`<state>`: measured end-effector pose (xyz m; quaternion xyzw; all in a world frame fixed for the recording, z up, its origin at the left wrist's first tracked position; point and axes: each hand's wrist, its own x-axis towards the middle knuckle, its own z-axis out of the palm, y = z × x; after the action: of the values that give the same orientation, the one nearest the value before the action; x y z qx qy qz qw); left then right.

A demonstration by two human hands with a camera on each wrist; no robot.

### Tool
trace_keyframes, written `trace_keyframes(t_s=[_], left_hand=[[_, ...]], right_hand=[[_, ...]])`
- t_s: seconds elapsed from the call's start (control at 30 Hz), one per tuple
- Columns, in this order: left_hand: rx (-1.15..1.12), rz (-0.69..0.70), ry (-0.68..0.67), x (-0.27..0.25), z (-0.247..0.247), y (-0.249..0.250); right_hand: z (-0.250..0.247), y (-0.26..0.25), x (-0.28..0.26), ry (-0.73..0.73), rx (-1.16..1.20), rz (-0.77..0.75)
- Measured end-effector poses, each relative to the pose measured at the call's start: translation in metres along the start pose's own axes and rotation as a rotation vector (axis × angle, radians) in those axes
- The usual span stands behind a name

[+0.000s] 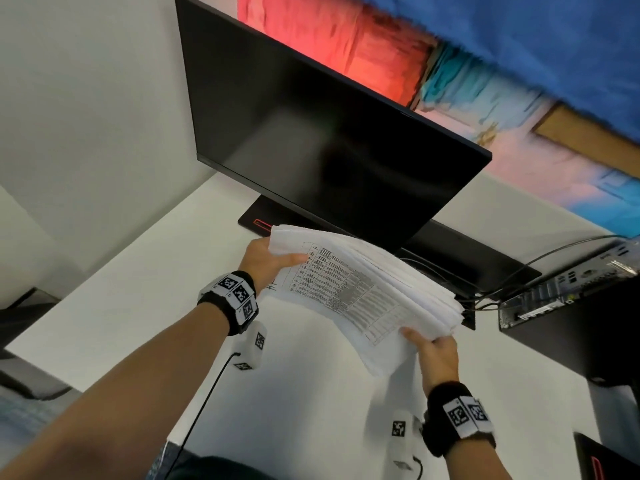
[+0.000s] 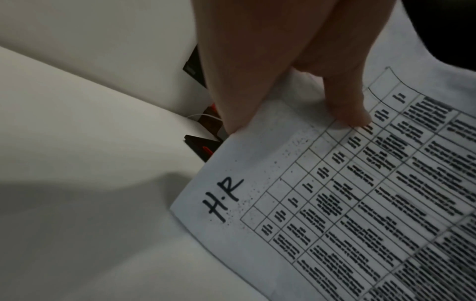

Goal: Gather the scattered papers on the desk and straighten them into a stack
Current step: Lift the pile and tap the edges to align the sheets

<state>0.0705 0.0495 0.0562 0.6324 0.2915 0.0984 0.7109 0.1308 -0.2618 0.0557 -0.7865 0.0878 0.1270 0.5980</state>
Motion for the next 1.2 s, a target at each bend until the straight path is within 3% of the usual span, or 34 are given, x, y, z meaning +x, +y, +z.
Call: trace_keyframes(t_s=[0.2, 0.37, 0.7, 0.9, 1.1, 1.2], left_hand=[[-0.138, 0.117, 0.048, -0.016, -0.009, 0.010], [0.017, 0.075, -0.002, -0.012, -0.002, -0.005], [-0.179, 0.148, 0.173, -0.009, 0.012, 0.011], [-0.128, 0.089, 0.251, 0.006, 0.019, 0.026], [-0.072, 0.100, 0.231, 0.012, 0.015, 0.030], [-0.116, 0.082, 0.186, 0.010, 0.013, 0.033]], right_hand=[[-0.007, -0.022, -0.003, 0.093, 0.145, -0.130], [0.007, -0.005, 0.003, 0.071, 0.050, 0.032], [0.003, -0.013, -0.002, 0.065, 0.201, -0.117], [0.007, -0.034, -0.001, 0.109, 0.430, 0.055], [0.008, -0.035, 0.009, 0.214, 0.378, -0.003], [0.005, -0.034, 0.006, 0.167, 0.421, 0.022]])
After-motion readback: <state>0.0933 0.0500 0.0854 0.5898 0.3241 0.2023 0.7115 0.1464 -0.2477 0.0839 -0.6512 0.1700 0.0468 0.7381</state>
